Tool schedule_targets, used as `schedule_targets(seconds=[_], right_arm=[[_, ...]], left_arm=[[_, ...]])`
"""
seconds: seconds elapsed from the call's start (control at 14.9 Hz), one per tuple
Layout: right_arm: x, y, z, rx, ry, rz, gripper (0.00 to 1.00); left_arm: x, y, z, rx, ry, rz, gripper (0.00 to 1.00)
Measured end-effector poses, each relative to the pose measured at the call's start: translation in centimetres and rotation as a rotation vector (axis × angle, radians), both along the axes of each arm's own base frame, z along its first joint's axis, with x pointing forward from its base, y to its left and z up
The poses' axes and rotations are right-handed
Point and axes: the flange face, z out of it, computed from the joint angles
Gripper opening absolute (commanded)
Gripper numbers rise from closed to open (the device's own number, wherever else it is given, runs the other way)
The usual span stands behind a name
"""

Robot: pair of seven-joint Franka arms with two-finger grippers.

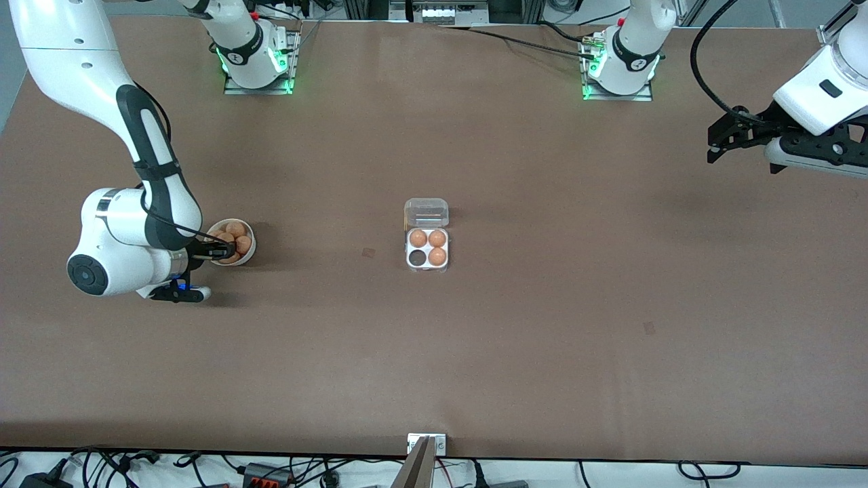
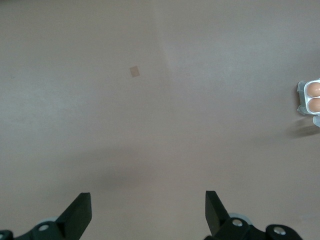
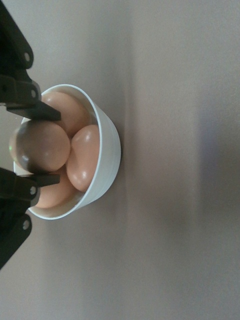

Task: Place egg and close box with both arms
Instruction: 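Lower the right gripper and grasp one brown egg from the bowl, then lift the egg and carry it over the carton's empty slot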

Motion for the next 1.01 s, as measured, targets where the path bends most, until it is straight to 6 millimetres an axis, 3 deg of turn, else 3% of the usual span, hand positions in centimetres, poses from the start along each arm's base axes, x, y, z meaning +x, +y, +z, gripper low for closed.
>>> schedule_targets(seconds=[0.2,0.34,0.47,0.74,0.87,1.01], right_arm=[[0.2,0.0,0.5,0.0,-0.01,0.001,0.14],[0.8,0.5,1.9,0.0,-0.038,0.008,0.14],[1.4,2.1,5.4,0.0,-0.095,0.035,0.14],[0.7,7.3,14.7,0.01,-0.317,0.108,0.14],[-1.2,10.1,17.2,0.021,-0.457,0.144,0.14],[-3.2,12.9,17.9,0.037,-0.572,0.182,0.14]], left_arm=[[0.0,0.0,0.0,0.0,0.0,0.0,1.0],[0.0,0.0,0.0,0.0,0.0,0.0,1.0],[0.0,0.0,0.0,0.0,0.0,0.0,1.0],[0.0,0.0,0.0,0.0,0.0,0.0,1.0],[0.0,0.0,0.0,0.0,0.0,0.0,1.0],[0.0,0.0,0.0,0.0,0.0,0.0,1.0]])
